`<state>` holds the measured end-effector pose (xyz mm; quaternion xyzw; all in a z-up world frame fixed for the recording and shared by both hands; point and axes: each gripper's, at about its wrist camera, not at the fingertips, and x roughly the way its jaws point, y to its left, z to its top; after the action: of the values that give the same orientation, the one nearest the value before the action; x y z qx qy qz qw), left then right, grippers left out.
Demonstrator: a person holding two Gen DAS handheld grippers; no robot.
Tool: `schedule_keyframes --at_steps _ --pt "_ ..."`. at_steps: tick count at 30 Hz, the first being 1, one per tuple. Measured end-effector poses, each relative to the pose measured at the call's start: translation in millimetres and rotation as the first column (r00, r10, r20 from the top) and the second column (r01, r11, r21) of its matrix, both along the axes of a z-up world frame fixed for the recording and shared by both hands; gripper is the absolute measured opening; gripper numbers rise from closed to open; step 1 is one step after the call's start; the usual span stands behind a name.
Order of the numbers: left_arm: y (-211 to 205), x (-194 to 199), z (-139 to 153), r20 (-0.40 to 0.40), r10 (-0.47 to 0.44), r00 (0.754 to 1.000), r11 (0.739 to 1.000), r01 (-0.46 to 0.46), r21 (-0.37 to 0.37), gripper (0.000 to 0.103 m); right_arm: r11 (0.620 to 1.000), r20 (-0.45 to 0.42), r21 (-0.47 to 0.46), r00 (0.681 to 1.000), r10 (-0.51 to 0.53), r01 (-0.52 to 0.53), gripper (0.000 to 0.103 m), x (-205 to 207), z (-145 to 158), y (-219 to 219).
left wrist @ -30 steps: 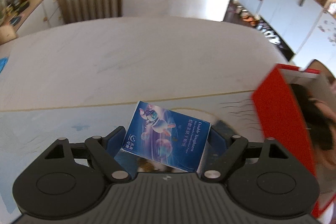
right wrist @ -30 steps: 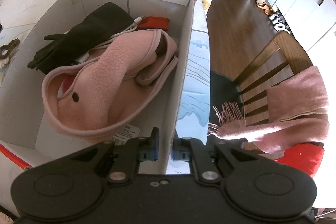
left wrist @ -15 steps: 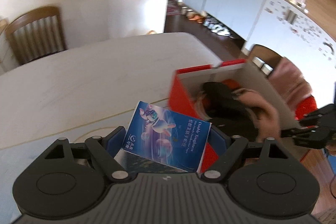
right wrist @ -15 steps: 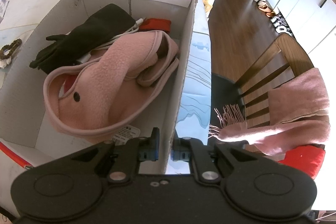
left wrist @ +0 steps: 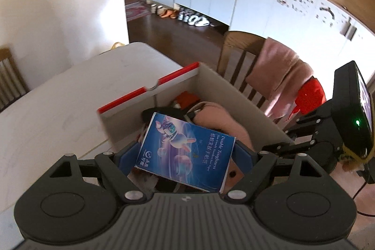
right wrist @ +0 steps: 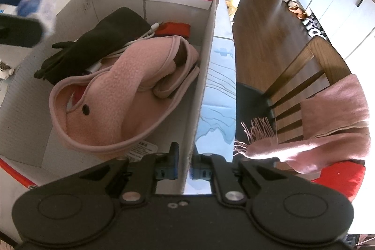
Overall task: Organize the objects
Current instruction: 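Lift and carry the tissue pack with the left gripper into the box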
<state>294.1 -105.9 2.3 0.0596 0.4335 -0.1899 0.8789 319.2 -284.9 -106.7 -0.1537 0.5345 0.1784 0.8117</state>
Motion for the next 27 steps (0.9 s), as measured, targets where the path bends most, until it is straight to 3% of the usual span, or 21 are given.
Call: schedule_keyframes --at_steps 11,27 --pt "-40.8 40.8 -15.7 -0.013 -0.021 1.000 0.998 0.022 0.061 0.085 1.000 0.008 0.006 1.000 -0.005 0.005 0.005 -0.4 0.5 0.2" --pt "-64.9 85.8 -51.6 -0.079 -0.017 0.997 0.990 0.028 0.140 0.084 0.999 0.005 0.029 1.000 -0.026 0.025 0.004 -1.9 0.8 -1.6"
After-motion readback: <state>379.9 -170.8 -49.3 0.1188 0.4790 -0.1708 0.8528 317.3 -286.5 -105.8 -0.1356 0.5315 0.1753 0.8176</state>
